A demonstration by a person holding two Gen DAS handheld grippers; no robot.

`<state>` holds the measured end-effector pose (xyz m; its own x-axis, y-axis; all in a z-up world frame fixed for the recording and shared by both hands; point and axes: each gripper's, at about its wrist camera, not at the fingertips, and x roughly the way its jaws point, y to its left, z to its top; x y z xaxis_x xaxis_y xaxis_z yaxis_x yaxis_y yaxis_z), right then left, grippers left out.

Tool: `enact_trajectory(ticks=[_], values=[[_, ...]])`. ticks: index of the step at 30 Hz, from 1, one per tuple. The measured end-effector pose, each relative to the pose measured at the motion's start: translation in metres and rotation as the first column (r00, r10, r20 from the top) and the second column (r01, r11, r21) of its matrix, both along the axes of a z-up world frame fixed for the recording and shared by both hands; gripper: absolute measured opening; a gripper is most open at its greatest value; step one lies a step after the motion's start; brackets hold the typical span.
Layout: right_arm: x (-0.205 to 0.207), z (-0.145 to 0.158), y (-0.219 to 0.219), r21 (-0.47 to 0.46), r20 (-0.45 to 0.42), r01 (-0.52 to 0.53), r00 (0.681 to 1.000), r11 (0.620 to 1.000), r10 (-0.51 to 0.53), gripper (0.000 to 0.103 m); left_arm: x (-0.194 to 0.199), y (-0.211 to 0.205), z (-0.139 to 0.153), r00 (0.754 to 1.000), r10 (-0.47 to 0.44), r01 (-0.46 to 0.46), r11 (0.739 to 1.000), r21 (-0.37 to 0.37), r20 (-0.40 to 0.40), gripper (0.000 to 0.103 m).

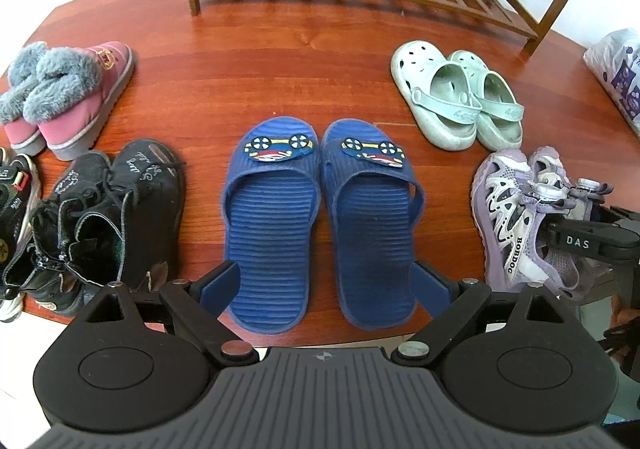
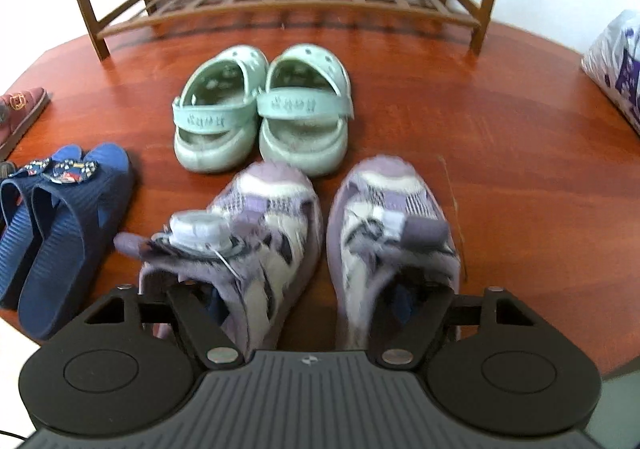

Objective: Organize scattered shoes

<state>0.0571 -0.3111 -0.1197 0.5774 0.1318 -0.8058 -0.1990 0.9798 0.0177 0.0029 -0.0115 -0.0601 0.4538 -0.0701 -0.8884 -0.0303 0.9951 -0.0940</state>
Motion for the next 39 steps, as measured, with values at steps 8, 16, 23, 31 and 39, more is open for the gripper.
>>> enact_trajectory(ticks=[8, 16, 23, 31, 39], values=[[-0.005, 0.005, -0.007, 0.061, 0.033, 0.052, 0.998, 0.997, -0.054, 0.023, 0.008, 0.000, -0.005, 1.000, 0.000, 0.000, 1.000, -0.003, 0.021, 0.092], [-0.019, 0.031, -0.018, 0.092, 0.068, 0.093, 0.993, 0.991, -0.100, 0.023, 0.026, -0.006, -0.021, 0.998, 0.012, -0.011, 1.000, -0.013, 0.067, 0.091], [-0.028, 0.058, -0.028, 0.098, 0.084, 0.120, 0.988, 0.988, -0.129, 0.023, 0.042, -0.009, -0.041, 0.996, 0.026, -0.026, 1.000, -0.007, 0.081, 0.083], [-0.032, 0.085, -0.042, 0.095, 0.098, 0.171, 0.979, 0.981, -0.180, 0.023, 0.059, -0.011, -0.060, 0.993, 0.056, -0.057, 0.998, 0.010, 0.100, 0.063], [-0.033, 0.096, -0.048, 0.083, 0.102, 0.214, 0.970, 0.973, -0.222, 0.023, 0.069, -0.016, -0.070, 0.989, 0.033, -0.040, 0.998, 0.050, 0.145, 0.021]])
